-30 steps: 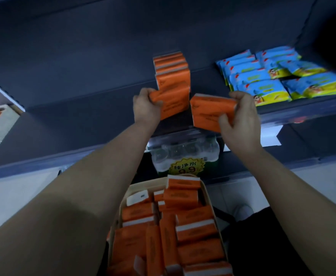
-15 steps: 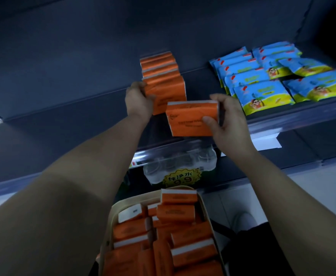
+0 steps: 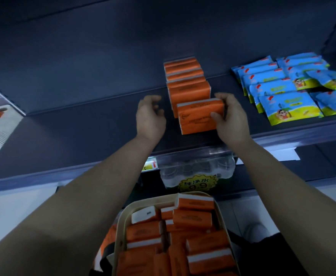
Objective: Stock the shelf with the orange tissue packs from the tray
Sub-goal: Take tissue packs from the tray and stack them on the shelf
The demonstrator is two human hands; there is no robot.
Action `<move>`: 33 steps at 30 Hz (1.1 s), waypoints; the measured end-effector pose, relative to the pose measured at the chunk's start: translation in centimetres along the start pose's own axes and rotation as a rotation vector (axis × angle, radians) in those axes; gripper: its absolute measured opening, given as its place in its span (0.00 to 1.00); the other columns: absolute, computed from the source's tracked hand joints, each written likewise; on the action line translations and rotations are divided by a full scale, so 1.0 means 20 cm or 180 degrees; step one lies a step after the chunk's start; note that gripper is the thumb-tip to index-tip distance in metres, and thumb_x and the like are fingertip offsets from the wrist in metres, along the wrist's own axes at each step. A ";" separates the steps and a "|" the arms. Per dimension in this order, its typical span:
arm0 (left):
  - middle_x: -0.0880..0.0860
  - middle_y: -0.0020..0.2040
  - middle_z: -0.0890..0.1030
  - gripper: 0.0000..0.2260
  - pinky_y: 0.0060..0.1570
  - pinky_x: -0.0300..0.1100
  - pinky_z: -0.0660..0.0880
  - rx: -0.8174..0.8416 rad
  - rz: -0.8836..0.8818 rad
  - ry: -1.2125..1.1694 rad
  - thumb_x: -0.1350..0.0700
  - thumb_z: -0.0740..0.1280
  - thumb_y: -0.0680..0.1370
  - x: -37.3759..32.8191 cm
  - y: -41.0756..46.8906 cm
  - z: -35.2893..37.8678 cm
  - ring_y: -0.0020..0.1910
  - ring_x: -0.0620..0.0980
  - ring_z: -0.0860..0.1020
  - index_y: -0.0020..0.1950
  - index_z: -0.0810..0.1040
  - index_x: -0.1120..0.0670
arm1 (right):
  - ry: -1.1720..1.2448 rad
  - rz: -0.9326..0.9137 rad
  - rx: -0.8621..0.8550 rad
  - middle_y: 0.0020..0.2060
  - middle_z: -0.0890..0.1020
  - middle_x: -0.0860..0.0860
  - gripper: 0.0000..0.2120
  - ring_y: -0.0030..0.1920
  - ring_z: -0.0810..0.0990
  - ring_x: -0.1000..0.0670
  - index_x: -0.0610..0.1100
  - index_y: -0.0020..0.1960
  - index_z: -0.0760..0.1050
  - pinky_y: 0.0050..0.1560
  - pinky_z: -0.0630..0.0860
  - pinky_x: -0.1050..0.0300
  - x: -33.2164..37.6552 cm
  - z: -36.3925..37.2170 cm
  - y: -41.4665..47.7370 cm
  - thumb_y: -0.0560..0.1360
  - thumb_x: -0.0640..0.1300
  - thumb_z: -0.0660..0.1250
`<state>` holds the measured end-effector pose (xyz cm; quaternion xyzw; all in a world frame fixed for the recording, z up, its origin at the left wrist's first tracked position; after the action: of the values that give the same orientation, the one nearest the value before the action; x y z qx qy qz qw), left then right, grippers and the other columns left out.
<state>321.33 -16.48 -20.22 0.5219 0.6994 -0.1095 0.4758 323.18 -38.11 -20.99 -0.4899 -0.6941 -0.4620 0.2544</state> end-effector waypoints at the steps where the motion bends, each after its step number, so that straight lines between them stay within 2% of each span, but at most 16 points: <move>1: 0.56 0.58 0.75 0.15 0.57 0.40 0.75 0.0018 -0.0021 0.0036 0.69 0.61 0.76 0.00 -0.02 -0.01 0.51 0.45 0.75 0.61 0.75 0.58 | -0.0019 0.0031 -0.0001 0.60 0.76 0.45 0.21 0.60 0.75 0.47 0.43 0.66 0.69 0.61 0.72 0.52 0.00 0.01 0.02 0.75 0.34 0.66; 3: 0.55 0.59 0.74 0.15 0.55 0.34 0.73 0.0019 -0.0085 0.0061 0.68 0.61 0.76 0.01 -0.04 -0.04 0.51 0.45 0.75 0.61 0.75 0.58 | -0.0061 0.0068 0.0013 0.60 0.76 0.44 0.22 0.61 0.75 0.46 0.43 0.67 0.68 0.61 0.71 0.53 0.01 0.04 0.06 0.75 0.33 0.65; 5: 0.55 0.59 0.74 0.15 0.53 0.32 0.72 0.0010 -0.0114 0.0073 0.68 0.61 0.76 0.01 -0.04 -0.05 0.51 0.44 0.74 0.62 0.74 0.58 | -0.0120 0.0088 0.0030 0.62 0.75 0.44 0.25 0.63 0.74 0.45 0.43 0.70 0.67 0.62 0.67 0.58 0.01 0.07 0.09 0.75 0.33 0.65; 10: 0.53 0.61 0.73 0.15 0.55 0.36 0.73 0.0184 -0.0202 0.0190 0.67 0.62 0.77 -0.01 -0.04 -0.06 0.52 0.43 0.74 0.63 0.74 0.56 | -0.0298 0.0346 0.0067 0.71 0.67 0.42 0.32 0.70 0.66 0.47 0.40 0.77 0.55 0.62 0.57 0.70 0.02 0.13 0.15 0.77 0.35 0.65; 13: 0.53 0.61 0.72 0.15 0.56 0.40 0.75 0.0264 -0.0152 0.0150 0.66 0.62 0.77 -0.04 -0.03 -0.06 0.54 0.44 0.74 0.63 0.74 0.55 | -0.0375 0.0306 0.0015 0.71 0.67 0.42 0.32 0.70 0.66 0.46 0.40 0.77 0.55 0.66 0.60 0.63 0.03 0.15 0.16 0.77 0.34 0.64; 16: 0.53 0.62 0.72 0.16 0.56 0.39 0.75 0.0309 -0.0093 0.0106 0.67 0.61 0.77 -0.07 -0.04 -0.05 0.55 0.44 0.74 0.63 0.74 0.55 | -0.0333 0.0266 0.0044 0.71 0.68 0.42 0.33 0.71 0.67 0.46 0.40 0.77 0.55 0.67 0.60 0.63 0.02 0.16 0.17 0.76 0.35 0.65; 20: 0.53 0.62 0.72 0.16 0.57 0.41 0.76 0.0332 -0.0076 0.0085 0.67 0.61 0.77 -0.08 -0.06 -0.05 0.57 0.45 0.74 0.63 0.73 0.55 | -0.0283 0.0494 0.0160 0.66 0.74 0.44 0.37 0.67 0.70 0.47 0.42 0.78 0.48 0.63 0.62 0.65 0.01 0.14 0.16 0.76 0.37 0.66; 23: 0.53 0.63 0.72 0.16 0.58 0.42 0.75 0.0351 -0.0066 0.0096 0.67 0.61 0.77 -0.08 -0.07 -0.07 0.57 0.46 0.74 0.64 0.73 0.56 | -0.0269 0.0589 0.0245 0.68 0.72 0.44 0.40 0.69 0.69 0.46 0.42 0.78 0.45 0.66 0.63 0.60 0.01 0.12 0.13 0.76 0.37 0.67; 26: 0.54 0.62 0.73 0.16 0.57 0.40 0.75 0.0346 0.0035 0.0193 0.68 0.60 0.77 -0.09 -0.10 -0.11 0.58 0.47 0.75 0.63 0.74 0.57 | -0.0374 0.0582 0.0230 0.73 0.65 0.44 0.36 0.72 0.64 0.46 0.41 0.78 0.50 0.69 0.62 0.56 0.03 0.08 0.08 0.76 0.39 0.67; 30: 0.55 0.61 0.74 0.16 0.56 0.41 0.75 0.0431 0.0323 0.0489 0.68 0.61 0.77 -0.10 -0.19 -0.20 0.57 0.49 0.75 0.62 0.75 0.56 | -0.0893 0.0206 0.0030 0.68 0.69 0.43 0.25 0.68 0.67 0.42 0.42 0.73 0.63 0.63 0.68 0.46 0.09 0.02 -0.06 0.77 0.40 0.64; 33: 0.56 0.61 0.74 0.16 0.57 0.43 0.74 0.0484 0.0580 0.0633 0.68 0.61 0.76 -0.09 -0.29 -0.29 0.58 0.51 0.75 0.62 0.75 0.57 | -0.1238 0.0100 -0.0091 0.66 0.70 0.44 0.23 0.66 0.67 0.42 0.44 0.71 0.64 0.59 0.68 0.43 0.12 -0.01 -0.19 0.78 0.40 0.63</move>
<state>313.34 -16.32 -17.84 0.6260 0.6825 -0.0663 0.3713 318.79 -37.51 -20.47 -0.5842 -0.7159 -0.3645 0.1157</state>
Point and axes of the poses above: each hand's wrist, its own y-axis towards the middle knuckle, its own z-axis out of the palm, x = y × z, the point moved 2 cm from there along y, towards the middle knuckle
